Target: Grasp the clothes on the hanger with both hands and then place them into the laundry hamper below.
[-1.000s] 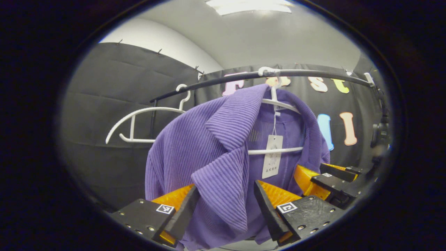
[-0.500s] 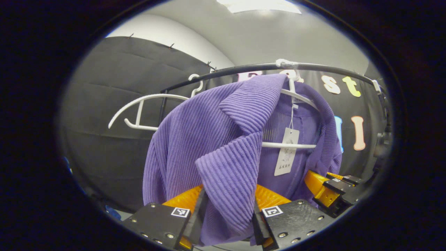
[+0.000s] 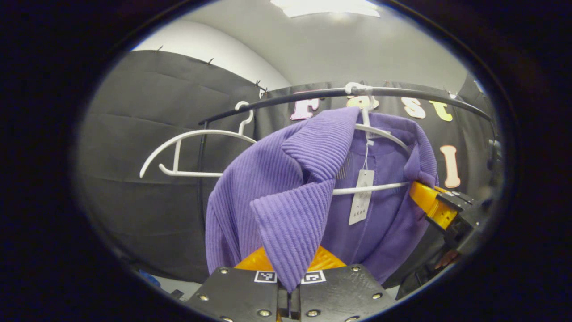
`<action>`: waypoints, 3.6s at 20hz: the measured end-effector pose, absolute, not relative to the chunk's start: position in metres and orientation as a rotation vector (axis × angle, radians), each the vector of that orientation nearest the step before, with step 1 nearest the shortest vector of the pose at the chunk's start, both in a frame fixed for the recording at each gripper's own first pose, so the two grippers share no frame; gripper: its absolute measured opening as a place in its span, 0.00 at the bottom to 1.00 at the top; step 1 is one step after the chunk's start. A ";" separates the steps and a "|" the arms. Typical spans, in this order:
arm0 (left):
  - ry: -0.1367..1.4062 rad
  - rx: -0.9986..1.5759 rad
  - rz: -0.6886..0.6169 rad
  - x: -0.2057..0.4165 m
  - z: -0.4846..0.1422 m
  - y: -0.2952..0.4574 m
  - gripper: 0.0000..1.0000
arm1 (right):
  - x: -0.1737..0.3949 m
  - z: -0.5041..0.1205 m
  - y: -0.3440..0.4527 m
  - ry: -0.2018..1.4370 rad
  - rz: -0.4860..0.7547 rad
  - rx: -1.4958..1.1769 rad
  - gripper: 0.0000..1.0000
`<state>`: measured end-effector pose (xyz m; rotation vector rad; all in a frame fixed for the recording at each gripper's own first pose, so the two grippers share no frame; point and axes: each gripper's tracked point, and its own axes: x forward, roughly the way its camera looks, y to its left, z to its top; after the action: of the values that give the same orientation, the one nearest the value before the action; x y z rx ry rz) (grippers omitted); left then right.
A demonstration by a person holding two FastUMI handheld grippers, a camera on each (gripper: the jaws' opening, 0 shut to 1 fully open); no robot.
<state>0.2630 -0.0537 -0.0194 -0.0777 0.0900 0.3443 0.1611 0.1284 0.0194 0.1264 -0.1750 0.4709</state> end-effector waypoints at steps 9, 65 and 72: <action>0.012 -0.047 0.350 0.232 0.049 -0.023 0.00 | 0.184 0.067 0.104 -0.311 0.407 0.063 0.05; 0.140 -0.061 0.062 0.175 0.031 0.045 0.00 | 0.121 -0.030 0.068 0.004 0.393 0.045 0.05; 0.089 -0.102 -0.050 0.150 0.052 0.012 0.00 | 0.047 0.015 0.080 -0.057 0.401 0.061 0.05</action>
<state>0.1503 0.0116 0.0515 -0.1022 0.0885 -0.0503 0.0467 0.0802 0.0150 0.0608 -0.0572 0.4010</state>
